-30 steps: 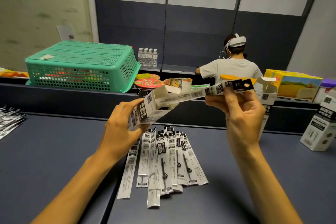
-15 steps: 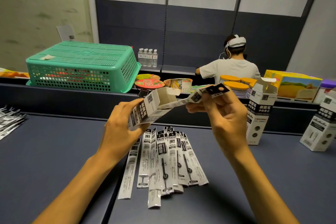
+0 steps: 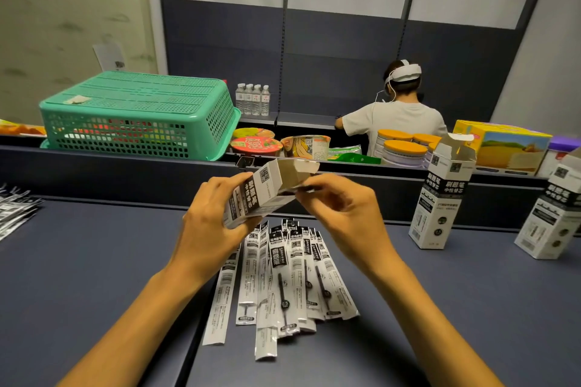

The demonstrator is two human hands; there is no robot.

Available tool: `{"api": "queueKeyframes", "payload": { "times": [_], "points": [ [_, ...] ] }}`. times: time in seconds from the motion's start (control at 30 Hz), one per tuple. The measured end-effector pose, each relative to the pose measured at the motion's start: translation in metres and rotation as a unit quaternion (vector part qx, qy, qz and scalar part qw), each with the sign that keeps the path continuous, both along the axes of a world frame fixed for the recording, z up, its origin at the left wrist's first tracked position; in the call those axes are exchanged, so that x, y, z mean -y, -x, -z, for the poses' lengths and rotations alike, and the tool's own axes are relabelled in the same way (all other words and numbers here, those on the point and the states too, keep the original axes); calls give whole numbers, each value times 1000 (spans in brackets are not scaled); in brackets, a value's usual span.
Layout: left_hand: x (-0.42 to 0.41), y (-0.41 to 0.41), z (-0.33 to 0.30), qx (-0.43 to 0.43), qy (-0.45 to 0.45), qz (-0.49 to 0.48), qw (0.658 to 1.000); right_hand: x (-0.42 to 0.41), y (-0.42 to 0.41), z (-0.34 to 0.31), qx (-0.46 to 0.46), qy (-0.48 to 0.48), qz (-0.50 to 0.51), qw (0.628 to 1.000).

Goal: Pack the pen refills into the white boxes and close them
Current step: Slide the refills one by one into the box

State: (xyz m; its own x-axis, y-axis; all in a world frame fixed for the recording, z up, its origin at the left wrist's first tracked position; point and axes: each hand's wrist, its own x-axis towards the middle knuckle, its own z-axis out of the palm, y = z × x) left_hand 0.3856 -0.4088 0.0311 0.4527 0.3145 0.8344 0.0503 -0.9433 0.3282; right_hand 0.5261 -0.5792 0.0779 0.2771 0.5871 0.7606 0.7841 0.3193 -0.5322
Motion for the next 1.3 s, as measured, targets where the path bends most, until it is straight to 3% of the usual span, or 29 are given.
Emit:
{"api": "queueKeyframes", "payload": {
  "times": [0.07, 0.23, 0.37, 0.6, 0.7, 0.8, 0.87, 1.13, 1.3],
  "points": [
    [1, 0, 0, -4, -6, -1, 1000, -2, 4, 3, -2, 59, -14, 998],
    [0, 1, -1, -3, -12, -12, 1000, -4, 1, 8, 25, 61, -1, 998],
    [-1, 0, 0, -10, -16, -15, 1000, -7, -1, 11, 72, 157, 30, 985],
    [-5, 1, 1, -4, 0, -22, 1000, 10, -14, 0, 3, 26, 6, 1000],
    [-7, 2, 2, -6, 6, -24, 1000, 4, -40, 10, 19, 136, 99, 986],
    [-6, 2, 3, -9, 7, -21, 1000, -7, -60, 29, 31, 336, 169, 926],
    [-6, 2, 3, -10, 6, -19, 1000, -13, -62, 39, 24, 401, 194, 895],
    [-7, 0, 3, -15, 1, -28, 999, -31, -39, 57, 39, 444, 272, 853],
    [-7, 1, 4, -14, 2, -28, 1000, -31, -44, 58, -18, 459, 256, 851]
  ]
}}
